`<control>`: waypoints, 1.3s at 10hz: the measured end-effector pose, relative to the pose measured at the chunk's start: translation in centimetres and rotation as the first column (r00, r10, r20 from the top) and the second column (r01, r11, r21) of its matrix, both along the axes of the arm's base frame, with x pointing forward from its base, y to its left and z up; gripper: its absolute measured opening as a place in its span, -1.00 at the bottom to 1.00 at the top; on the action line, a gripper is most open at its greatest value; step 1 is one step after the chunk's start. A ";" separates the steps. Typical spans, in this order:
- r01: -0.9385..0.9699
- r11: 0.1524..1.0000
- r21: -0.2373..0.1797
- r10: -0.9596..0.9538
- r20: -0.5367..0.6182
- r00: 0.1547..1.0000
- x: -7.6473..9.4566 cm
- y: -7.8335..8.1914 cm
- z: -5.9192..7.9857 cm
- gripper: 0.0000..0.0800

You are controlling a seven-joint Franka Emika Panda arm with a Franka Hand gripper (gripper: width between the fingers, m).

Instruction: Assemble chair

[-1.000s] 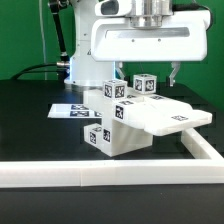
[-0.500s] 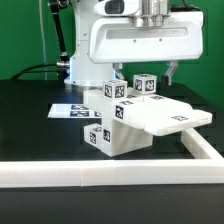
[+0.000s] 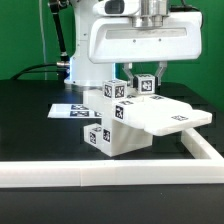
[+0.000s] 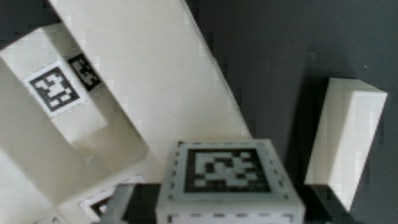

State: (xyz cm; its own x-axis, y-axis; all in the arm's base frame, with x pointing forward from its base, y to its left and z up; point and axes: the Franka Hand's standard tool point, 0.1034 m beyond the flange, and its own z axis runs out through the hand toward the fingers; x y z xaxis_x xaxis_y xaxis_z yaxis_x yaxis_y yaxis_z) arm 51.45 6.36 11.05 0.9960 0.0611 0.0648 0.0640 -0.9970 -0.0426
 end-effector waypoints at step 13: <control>0.917 0.398 0.030 -0.913 -0.081 0.399 0.1 0.2 -0.2 -0.30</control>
Offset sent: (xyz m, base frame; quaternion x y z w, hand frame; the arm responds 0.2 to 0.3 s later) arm -0.0012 -0.0061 -0.0071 0.0048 -0.0038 0.2629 0.9648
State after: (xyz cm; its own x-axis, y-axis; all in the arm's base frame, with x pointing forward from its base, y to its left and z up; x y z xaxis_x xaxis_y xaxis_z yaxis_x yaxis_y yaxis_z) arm 51.51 6.58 10.89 0.4537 -0.8910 -0.0147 -0.8890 -0.4514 -0.0771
